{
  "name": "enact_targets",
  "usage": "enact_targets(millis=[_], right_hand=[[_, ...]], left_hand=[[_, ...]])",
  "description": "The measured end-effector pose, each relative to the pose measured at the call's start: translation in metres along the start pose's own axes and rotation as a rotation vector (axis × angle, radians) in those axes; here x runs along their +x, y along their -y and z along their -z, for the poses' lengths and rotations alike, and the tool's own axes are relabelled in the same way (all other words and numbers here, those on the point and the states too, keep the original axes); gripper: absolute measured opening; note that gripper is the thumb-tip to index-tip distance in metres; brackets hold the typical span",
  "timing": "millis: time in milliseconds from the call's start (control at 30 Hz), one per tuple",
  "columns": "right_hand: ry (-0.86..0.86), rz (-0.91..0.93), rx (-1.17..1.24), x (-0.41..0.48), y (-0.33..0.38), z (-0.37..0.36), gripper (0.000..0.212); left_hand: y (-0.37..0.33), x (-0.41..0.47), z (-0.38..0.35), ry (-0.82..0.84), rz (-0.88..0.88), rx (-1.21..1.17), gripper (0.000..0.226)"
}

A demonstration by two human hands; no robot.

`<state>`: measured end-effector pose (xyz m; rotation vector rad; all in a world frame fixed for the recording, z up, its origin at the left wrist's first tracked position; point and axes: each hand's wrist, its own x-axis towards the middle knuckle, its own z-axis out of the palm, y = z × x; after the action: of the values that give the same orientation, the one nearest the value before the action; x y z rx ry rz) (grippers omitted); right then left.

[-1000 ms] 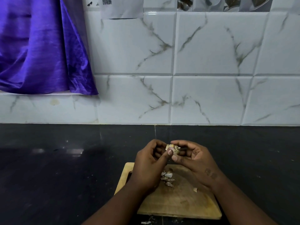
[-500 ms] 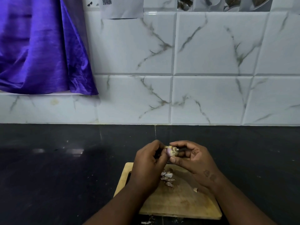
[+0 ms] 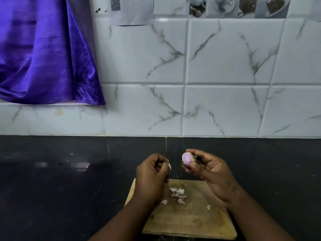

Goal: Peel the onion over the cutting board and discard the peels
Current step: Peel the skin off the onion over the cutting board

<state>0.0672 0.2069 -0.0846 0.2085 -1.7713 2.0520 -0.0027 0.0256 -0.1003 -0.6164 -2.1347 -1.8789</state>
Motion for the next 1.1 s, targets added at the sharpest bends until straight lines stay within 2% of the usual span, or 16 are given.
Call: enact_targets(millis=[133,300,367,467,533,700,900,1100], right_hand=[[0.044,-0.036,-0.100,-0.0038,0.0021,-0.0015,0.043],[0.019,-0.065,-0.154,-0.0048,0.0032,-0.0053,0.033],[0.021,-0.064,-0.196,-0.0050,0.0040,-0.0043,0.031],[0.043,-0.056,-0.263,-0.0054,0.0024,-0.0028,0.030],[0.050,-0.045,-0.278,-0.0046,0.0011,-0.0033,0.032],[0.033,-0.030,-0.315,-0.0021,-0.0023,-0.0002,0.031],[0.035,0.008,-0.378,-0.0033,-0.0027,0.0013,0.041],[0.018,0.048,-0.378,-0.0040,-0.0027,0.0011,0.041]], left_hand=[[-0.0025,-0.0075,-0.0017,0.170,-0.106,0.253,0.021],[-0.0044,-0.0069,0.0019,0.180,-0.040,0.267,0.044],[-0.0073,-0.0093,0.0004,0.147,-0.084,0.310,0.048],[-0.0060,-0.0064,0.0003,0.057,-0.214,0.356,0.029],[-0.0063,-0.0054,0.0009,0.081,-0.286,0.326,0.008],[-0.0065,-0.0073,0.0017,0.087,-0.357,0.310,0.016],[-0.0065,-0.0063,0.0005,0.097,-0.323,0.279,0.014],[-0.0056,-0.0066,-0.0003,0.081,-0.283,0.197,0.008]])
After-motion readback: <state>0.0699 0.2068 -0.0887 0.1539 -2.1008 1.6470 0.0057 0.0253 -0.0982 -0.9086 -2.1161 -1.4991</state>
